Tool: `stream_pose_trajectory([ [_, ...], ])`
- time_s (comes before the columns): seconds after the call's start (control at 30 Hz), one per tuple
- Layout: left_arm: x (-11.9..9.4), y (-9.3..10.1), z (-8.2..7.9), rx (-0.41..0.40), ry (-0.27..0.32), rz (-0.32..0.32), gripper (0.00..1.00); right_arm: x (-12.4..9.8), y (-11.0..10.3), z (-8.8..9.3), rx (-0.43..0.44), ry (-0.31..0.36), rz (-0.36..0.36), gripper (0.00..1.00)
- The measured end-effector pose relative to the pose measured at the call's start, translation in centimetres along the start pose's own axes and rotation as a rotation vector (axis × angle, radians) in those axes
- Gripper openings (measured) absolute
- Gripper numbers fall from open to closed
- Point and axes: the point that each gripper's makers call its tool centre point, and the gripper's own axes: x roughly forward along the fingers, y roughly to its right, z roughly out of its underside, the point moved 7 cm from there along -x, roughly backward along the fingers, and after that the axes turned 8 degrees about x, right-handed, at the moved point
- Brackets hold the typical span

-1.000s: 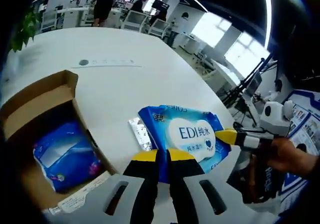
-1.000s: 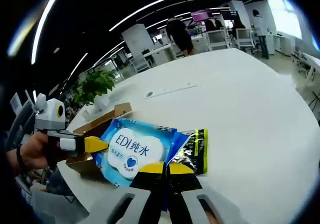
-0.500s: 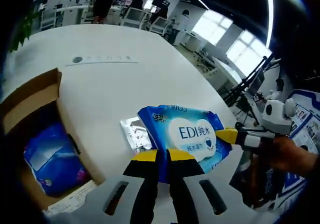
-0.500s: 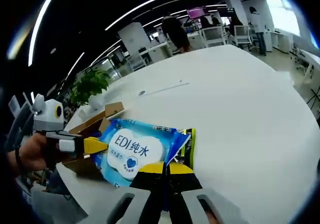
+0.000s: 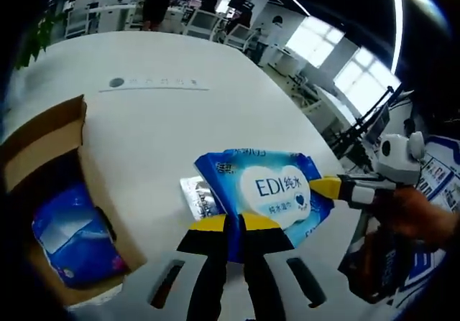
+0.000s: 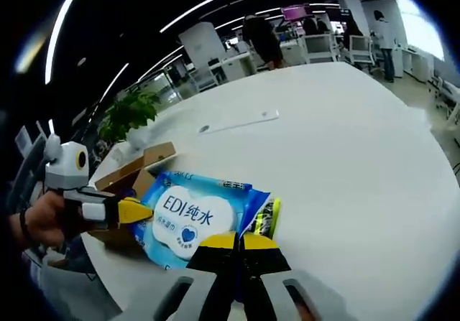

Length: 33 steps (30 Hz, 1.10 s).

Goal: Operate the shoe box by opening the lid, removing the specified soft item, and placing it in the target area until the item is outside and the box remains undamaged.

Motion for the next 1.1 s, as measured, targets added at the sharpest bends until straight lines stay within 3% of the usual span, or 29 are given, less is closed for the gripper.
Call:
stream_pose_trajectory([
  [0.67, 3.0, -0.9, 1.1, 0.066, -0.103, -0.050, 0.04, 3.5, 2.2, 0.3, -0.014, -0.069, -0.017, 0.00],
  [1.1, 4.3, -1.3, 1.6, 0.216, -0.173, -0.084, 0.02, 4.4, 3.0, 1.0, -0.007, -0.094, -0.015, 0.00],
])
